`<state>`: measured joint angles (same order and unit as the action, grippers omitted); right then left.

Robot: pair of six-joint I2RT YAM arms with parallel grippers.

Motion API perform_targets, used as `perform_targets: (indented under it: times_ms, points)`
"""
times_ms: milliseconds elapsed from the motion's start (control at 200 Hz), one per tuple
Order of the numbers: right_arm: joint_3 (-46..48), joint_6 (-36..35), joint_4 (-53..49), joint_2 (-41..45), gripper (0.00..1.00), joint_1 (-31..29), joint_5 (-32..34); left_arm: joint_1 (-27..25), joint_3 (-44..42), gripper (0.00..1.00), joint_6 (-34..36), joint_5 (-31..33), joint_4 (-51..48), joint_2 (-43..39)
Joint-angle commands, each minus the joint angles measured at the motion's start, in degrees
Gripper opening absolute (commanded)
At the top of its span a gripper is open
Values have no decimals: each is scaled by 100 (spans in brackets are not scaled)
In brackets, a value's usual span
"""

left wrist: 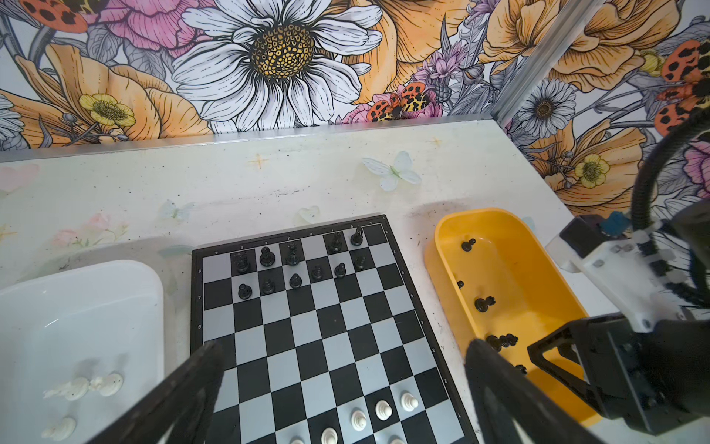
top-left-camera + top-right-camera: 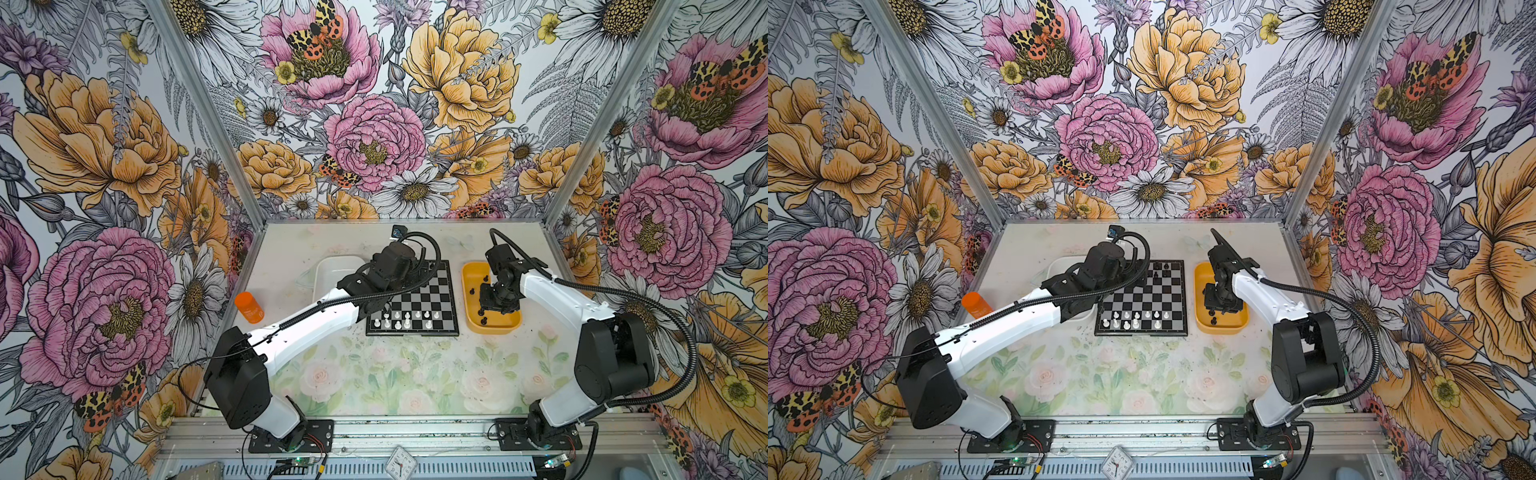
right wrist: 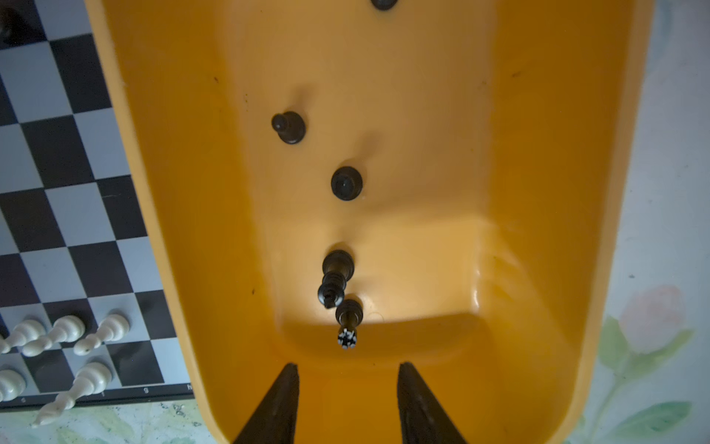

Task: Set up the chess pieces on the board
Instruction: 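Lower the open right gripper toward a black piece in the yellow tray, then close the right gripper on the black piece nearest the robot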

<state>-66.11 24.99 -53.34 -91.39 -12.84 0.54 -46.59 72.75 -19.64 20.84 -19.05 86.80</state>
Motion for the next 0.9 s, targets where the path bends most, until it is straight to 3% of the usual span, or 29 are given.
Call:
perform_targets:
  times_ms: [0, 190, 896]
  points:
    - [-84, -91, 100, -193, 44, -46, -1, 38, 149, 99, -51, -81, 86, 12]
    - [-116, -100, 174, -373, 38, -53, -1, 78, 167, 99, -24, -85, 43, -6]
    - [-381, -126, 357, -836, 31, -61, -12, 179, 42, 99, 2, -89, -52, -138]
